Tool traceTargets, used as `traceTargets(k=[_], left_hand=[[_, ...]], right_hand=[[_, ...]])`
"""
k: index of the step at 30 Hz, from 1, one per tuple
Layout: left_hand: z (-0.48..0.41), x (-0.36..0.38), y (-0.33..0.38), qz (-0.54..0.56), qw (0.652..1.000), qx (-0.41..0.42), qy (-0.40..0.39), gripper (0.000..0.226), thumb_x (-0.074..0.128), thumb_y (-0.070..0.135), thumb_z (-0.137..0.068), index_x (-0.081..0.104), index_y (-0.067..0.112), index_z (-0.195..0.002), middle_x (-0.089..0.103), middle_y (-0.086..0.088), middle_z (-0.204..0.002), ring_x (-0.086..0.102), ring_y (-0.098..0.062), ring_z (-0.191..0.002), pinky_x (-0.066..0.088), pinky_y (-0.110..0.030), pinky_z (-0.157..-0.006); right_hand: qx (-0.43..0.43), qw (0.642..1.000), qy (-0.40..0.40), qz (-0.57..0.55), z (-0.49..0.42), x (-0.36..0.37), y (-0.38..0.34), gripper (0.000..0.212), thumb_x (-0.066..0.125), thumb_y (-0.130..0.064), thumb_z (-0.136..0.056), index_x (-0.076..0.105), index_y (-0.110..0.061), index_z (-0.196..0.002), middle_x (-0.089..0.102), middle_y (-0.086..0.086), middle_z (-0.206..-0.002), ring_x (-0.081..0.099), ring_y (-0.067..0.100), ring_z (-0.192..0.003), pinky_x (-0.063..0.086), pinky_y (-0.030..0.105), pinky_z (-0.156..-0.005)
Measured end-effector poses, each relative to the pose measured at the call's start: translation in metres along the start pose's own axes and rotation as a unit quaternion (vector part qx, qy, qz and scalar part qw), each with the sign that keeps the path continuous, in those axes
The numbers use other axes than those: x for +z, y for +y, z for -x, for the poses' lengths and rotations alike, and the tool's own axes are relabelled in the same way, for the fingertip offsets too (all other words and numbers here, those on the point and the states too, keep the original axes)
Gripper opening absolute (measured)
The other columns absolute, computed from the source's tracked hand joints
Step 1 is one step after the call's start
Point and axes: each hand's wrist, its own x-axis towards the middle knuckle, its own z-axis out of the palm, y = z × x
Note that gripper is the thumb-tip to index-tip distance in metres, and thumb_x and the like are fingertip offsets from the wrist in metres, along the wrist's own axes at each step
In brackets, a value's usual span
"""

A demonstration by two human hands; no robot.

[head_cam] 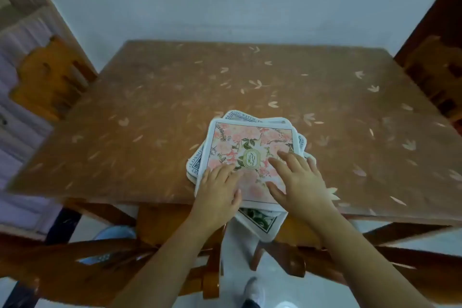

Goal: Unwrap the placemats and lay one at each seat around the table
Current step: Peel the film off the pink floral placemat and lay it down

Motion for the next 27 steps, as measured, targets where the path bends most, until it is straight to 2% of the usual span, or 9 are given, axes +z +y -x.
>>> traceTargets(k=[6,8,10,14,18,22,25,27], left_hand=[[-0.023,0.039,-0.007,0.008,1.0,-0.018,-0.022,0.034,0.056,0.018,-0.082,0.056,0.009,-0.115,0.053,-0.011,-0.129,0.042,-0.028,-0.122,0.025,-0.045,-0.105],[-0.027,0.05,-0.01,0.004,1.0,-0.005,-0.02,0.035,0.061,0.017,-0.08,0.058,0.009,-0.114,0.055,-0.013,-0.126,0.045,-0.031,-0.119,0.03,-0.047,-0.101],[-0.029,0.063,-0.014,0.009,0.999,0.006,-0.037,0.035,0.062,0.02,-0.081,0.059,0.008,-0.113,0.054,-0.013,-0.127,0.045,-0.032,-0.12,0.032,-0.049,-0.1],[-0.028,0.084,-0.024,0.018,0.996,0.008,-0.087,0.04,0.054,0.034,-0.087,0.053,0.012,-0.119,0.043,-0.008,-0.139,0.03,-0.024,-0.13,0.018,-0.041,-0.106],[-0.024,0.095,-0.028,0.024,0.994,0.007,-0.106,0.048,0.056,0.042,-0.083,0.051,0.013,-0.122,0.04,-0.005,-0.141,0.027,-0.021,-0.131,0.015,-0.039,-0.107],[-0.018,0.103,-0.032,0.02,0.993,-0.003,-0.112,0.054,0.055,0.048,-0.082,0.048,0.018,-0.126,0.034,0.0,-0.145,0.019,-0.016,-0.135,0.011,-0.04,-0.11],[-0.017,0.102,-0.034,0.019,0.993,0.009,-0.115,0.057,0.06,0.049,-0.078,0.049,0.017,-0.124,0.036,-0.001,-0.144,0.021,-0.019,-0.134,0.012,-0.041,-0.11],[-0.015,0.1,-0.034,0.018,0.994,0.023,-0.103,0.052,0.066,0.043,-0.075,0.054,0.015,-0.118,0.044,-0.003,-0.138,0.03,-0.023,-0.13,0.021,-0.046,-0.107]], right_hand=[[-0.024,0.998,-0.03,-0.04,-0.02,0.044,0.032,0.045,0.075,-0.018,-0.069,0.06,-0.004,-0.11,0.063,0.022,-0.113,0.058,0.039,-0.105,0.043,0.06,-0.089],[-0.032,0.997,-0.043,-0.046,-0.021,0.059,0.037,0.048,0.075,-0.02,-0.07,0.059,-0.005,-0.112,0.062,0.022,-0.114,0.057,0.039,-0.106,0.044,0.06,-0.09],[-0.037,0.996,-0.073,-0.046,-0.019,0.075,0.043,0.052,0.071,-0.026,-0.074,0.055,-0.006,-0.118,0.06,0.02,-0.119,0.054,0.038,-0.111,0.042,0.059,-0.092],[-0.027,0.991,-0.12,-0.049,-0.011,0.1,0.058,0.054,0.063,-0.036,-0.08,0.049,-0.009,-0.125,0.053,0.018,-0.129,0.044,0.036,-0.123,0.033,0.056,-0.103],[-0.034,0.985,-0.161,-0.06,-0.006,0.114,0.064,0.058,0.06,-0.044,-0.08,0.045,-0.016,-0.129,0.046,0.015,-0.136,0.035,0.032,-0.13,0.028,0.05,-0.107],[-0.03,0.983,-0.168,-0.063,-0.002,0.123,0.062,0.062,0.063,-0.046,-0.077,0.045,-0.014,-0.127,0.042,0.017,-0.139,0.031,0.037,-0.132,0.028,0.055,-0.106],[-0.037,0.979,-0.198,-0.04,-0.001,0.128,0.061,0.068,0.054,-0.056,-0.078,0.035,-0.021,-0.133,0.027,0.01,-0.149,0.015,0.032,-0.138,0.019,0.051,-0.11],[-0.036,0.977,-0.208,-0.033,-0.002,0.13,0.06,0.069,0.052,-0.057,-0.078,0.03,-0.024,-0.135,0.021,0.007,-0.151,0.009,0.03,-0.139,0.017,0.05,-0.111]])
